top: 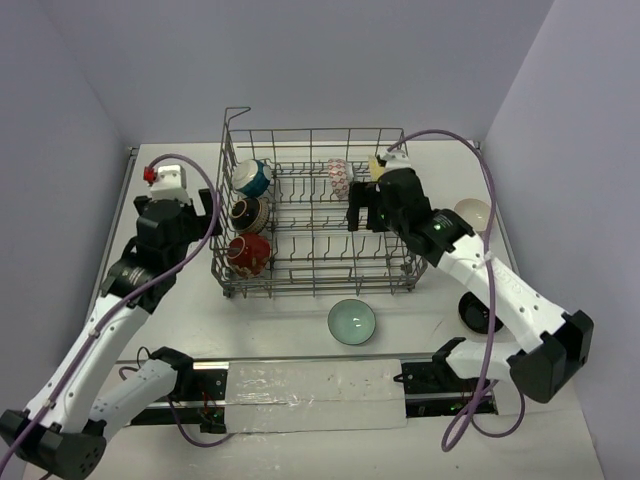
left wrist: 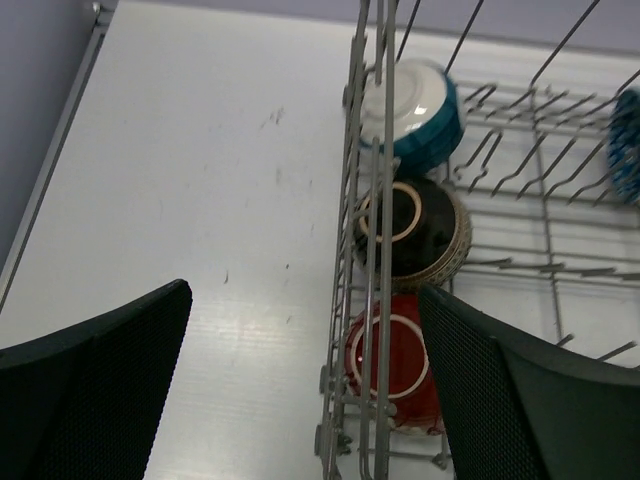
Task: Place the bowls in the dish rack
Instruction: Pick up the bowl from the corner of the board.
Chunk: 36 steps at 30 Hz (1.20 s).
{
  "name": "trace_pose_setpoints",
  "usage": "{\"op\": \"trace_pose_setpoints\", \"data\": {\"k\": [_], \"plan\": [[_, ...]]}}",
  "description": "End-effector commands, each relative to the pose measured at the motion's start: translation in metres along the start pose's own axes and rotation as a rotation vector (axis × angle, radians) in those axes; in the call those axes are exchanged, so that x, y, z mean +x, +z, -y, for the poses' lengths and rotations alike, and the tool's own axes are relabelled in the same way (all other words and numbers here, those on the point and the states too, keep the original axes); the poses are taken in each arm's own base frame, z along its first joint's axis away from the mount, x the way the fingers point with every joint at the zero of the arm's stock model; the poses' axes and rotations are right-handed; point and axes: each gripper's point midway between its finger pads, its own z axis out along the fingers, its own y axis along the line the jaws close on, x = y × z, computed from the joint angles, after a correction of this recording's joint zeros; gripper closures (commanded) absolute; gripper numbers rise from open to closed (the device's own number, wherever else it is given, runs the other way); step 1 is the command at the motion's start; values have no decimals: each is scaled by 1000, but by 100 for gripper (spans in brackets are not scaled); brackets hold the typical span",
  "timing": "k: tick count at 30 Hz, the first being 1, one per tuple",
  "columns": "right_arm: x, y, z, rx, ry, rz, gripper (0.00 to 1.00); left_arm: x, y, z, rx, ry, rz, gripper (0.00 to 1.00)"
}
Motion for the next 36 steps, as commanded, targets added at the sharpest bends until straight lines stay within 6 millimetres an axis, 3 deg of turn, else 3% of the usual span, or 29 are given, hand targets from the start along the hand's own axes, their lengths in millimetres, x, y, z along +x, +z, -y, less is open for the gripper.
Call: {"op": "trace_pose_setpoints", "data": {"k": [1, 5, 6, 9, 12, 15, 21, 25, 26, 29, 32, 35, 36], "plan": [[-32, -23, -3, -49, 54, 157, 0, -46, -21, -1, 47, -83, 199, 1], [-33, -34, 4, -32, 70, 178, 0, -57, -36, 12, 157, -77, 280, 1], [-36, -35, 16, 37, 87, 202, 0, -54, -36, 15, 178, -68, 274, 1], [-38, -40, 54, 241, 141, 254, 0, -39, -22, 19, 164, -63, 203, 1], [-37, -44, 70, 312, 179, 276, 0, -26, -9, 21, 142, -30, 127, 1], [-36, -41, 90, 362, 237, 278, 0, -28, -5, 25, 153, -9, 108, 1], [-24, -22, 80, 253, 243, 221, 0, -49, -23, 8, 101, 14, 196, 1], [-27, -25, 66, 151, 250, 232, 0, -54, -24, 28, 192, 11, 157, 1], [-28, -26, 58, 104, 243, 230, 0, -63, -25, 35, 218, -5, 158, 1], [-29, -32, 47, 31, 245, 244, 0, -79, -29, 53, 299, -28, 174, 11], [-25, -35, 49, 27, 248, 251, 0, -85, -24, 67, 339, -41, 154, 24], [-22, -39, 70, 141, 291, 269, 0, -85, -16, 81, 369, -21, 123, 35], [-24, -46, 80, 194, 312, 292, 0, -85, -13, 89, 383, -8, 114, 45]]}}
